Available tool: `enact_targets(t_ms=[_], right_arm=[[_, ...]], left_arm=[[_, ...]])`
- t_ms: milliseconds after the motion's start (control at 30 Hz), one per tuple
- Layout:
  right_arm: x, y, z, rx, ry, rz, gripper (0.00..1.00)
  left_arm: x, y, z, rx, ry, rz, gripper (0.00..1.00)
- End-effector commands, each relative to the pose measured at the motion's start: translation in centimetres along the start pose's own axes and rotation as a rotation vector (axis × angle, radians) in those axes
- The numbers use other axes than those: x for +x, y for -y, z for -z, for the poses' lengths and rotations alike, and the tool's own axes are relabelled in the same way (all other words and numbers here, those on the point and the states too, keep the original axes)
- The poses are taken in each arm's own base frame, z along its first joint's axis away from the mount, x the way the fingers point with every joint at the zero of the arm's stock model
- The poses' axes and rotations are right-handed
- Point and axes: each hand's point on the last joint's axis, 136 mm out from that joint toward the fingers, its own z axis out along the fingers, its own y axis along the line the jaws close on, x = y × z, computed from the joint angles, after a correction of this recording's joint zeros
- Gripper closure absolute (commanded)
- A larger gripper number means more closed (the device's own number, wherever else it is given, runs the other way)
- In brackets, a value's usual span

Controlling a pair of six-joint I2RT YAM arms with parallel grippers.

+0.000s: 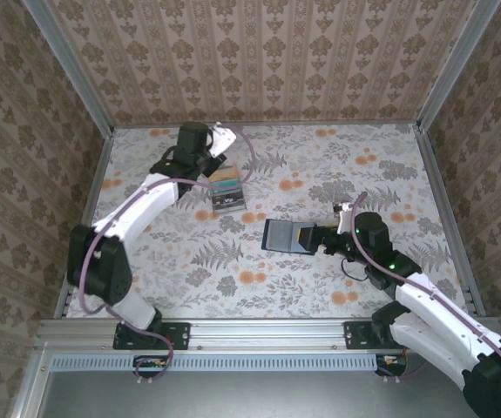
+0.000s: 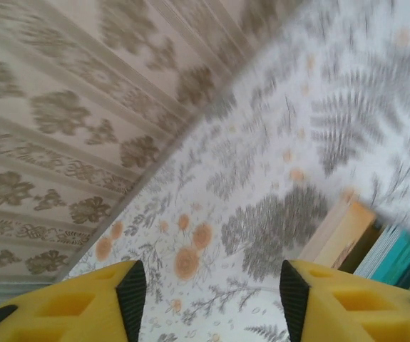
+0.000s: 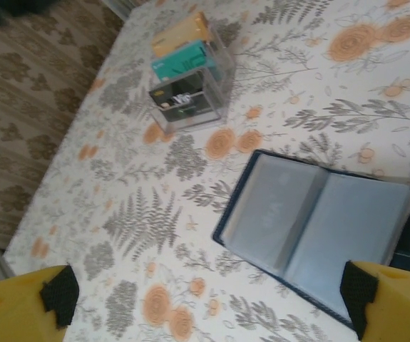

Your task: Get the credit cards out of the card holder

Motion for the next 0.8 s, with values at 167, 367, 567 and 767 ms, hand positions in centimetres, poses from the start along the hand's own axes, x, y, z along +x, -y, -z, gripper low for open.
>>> enact_targets(t_ms=[167, 367, 567, 767], right_arm=[[1.6, 5.3, -1.9, 0.289, -0.100, -0.017, 0.36], [3.7, 8.7, -3.6, 0.455, -0.224, -0.055, 0.50], [4.8, 9.5, -5.2, 0.468, -0.276, -0.077, 0.53], [5.8, 9.9, -6.2, 0.469, -0.319, -0.090, 0.58]], left_arm=[[0.5, 3.7, 5.7, 0.204, -0.013, 0.717, 0.48], [1.7, 11.8, 6.6, 0.334, -0.006, 0.806, 0.52], [2.8, 19.5, 5.7, 0.453, -0.080, 0.828, 0.53], [4.1, 25.8, 3.3, 0.558, -0.218, 0.821, 0.59]])
